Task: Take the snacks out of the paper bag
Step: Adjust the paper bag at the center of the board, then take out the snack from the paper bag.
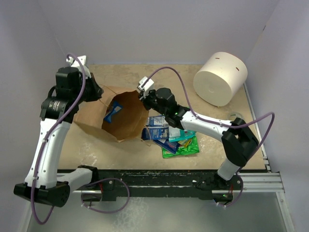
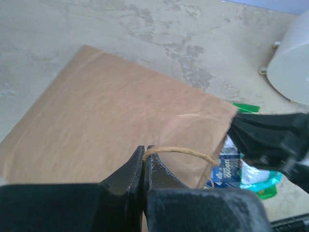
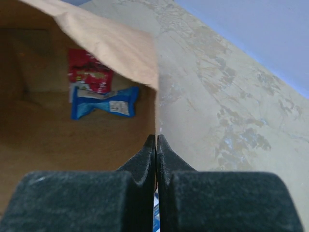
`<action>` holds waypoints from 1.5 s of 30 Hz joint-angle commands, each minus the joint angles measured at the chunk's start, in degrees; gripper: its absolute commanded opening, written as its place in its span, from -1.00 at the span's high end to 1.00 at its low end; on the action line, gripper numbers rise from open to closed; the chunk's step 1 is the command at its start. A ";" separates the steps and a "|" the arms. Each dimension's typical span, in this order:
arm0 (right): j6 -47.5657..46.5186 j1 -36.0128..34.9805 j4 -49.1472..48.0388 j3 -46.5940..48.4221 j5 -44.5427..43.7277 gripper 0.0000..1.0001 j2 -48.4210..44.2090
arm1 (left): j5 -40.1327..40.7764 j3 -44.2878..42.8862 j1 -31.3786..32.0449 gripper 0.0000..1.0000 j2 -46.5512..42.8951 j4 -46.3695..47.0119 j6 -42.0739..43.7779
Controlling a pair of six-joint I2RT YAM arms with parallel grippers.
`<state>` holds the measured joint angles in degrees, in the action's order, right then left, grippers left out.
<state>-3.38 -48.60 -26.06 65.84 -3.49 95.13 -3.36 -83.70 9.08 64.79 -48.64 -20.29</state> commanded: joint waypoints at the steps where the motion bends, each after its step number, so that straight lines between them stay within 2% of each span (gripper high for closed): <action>1: 3.70 -5.54 -2.01 -2.52 -4.72 1.00 -5.04 | 4.78 -0.50 0.06 1.00 -2.83 -2.51 4.78; 5: 9.27 -8.20 -3.54 -7.51 -3.81 0.98 -7.20 | 0.49 5.28 0.06 1.00 -10.11 -5.72 2.14; 7: 11.01 -8.35 -3.64 -10.80 -4.83 0.87 -8.21 | -3.21 7.28 0.06 1.00 -13.21 -6.79 -0.38; 8: 11.22 -8.35 -3.47 -11.78 -5.90 0.74 -8.86 | -4.80 8.15 0.05 1.00 -14.61 -6.97 -1.78; 10: 10.57 -8.27 -2.51 -13.16 -5.98 0.27 -10.67 | -7.76 9.67 0.06 1.00 -16.54 -6.87 -4.23; 12: 5.23 -8.27 -1.25 -14.42 -6.12 -0.12 -13.30 | -9.42 10.82 0.06 1.00 -17.50 -6.24 -6.08; 14: -2.62 -8.24 1.12 -15.55 -4.08 -0.35 -16.64 | -10.31 10.90 0.06 1.00 -17.37 -5.72 -6.74; 16: -12.38 -8.30 4.85 -15.85 1.05 -0.43 -20.37 | -11.01 9.95 0.06 1.00 -16.48 -5.87 -6.78; 21: -33.72 -9.66 10.59 -20.56 18.45 -0.50 -31.79 | -11.74 7.87 0.06 1.00 -15.17 -5.71 -6.74; 23: -37.86 -10.55 9.36 -22.66 23.88 -0.51 -34.58 | -12.16 8.02 0.06 1.00 -15.52 -5.37 -7.33; 26: -41.07 -12.58 9.05 -21.31 28.53 -0.46 -32.95 | -12.98 7.54 0.06 1.00 -15.71 -5.40 -7.93; 31: -47.60 -19.85 6.05 -15.64 25.14 -0.36 -20.89 | -13.28 5.57 0.06 1.00 -15.50 -5.61 -8.53; 36: -40.95 -21.56 -14.20 -11.13 15.05 -0.32 -4.68 | -13.76 4.23 0.07 1.00 -14.96 -6.38 -8.53; 38: -39.76 -21.55 -19.31 -6.91 11.77 -0.31 1.82 | -13.57 3.76 0.06 1.00 -15.02 -6.63 -8.45; 42: -40.62 -21.22 -16.98 4.66 6.07 -0.29 13.40 | -14.27 3.46 0.06 1.00 -15.01 -7.06 -8.40; 45: -41.12 -20.31 -15.58 8.43 4.37 -0.29 18.38 | -14.78 3.47 0.06 1.00 -15.17 -7.54 -8.00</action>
<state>-44.40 -69.97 -37.01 68.47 6.39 110.83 -16.45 -78.02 9.08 49.91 -56.75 -27.94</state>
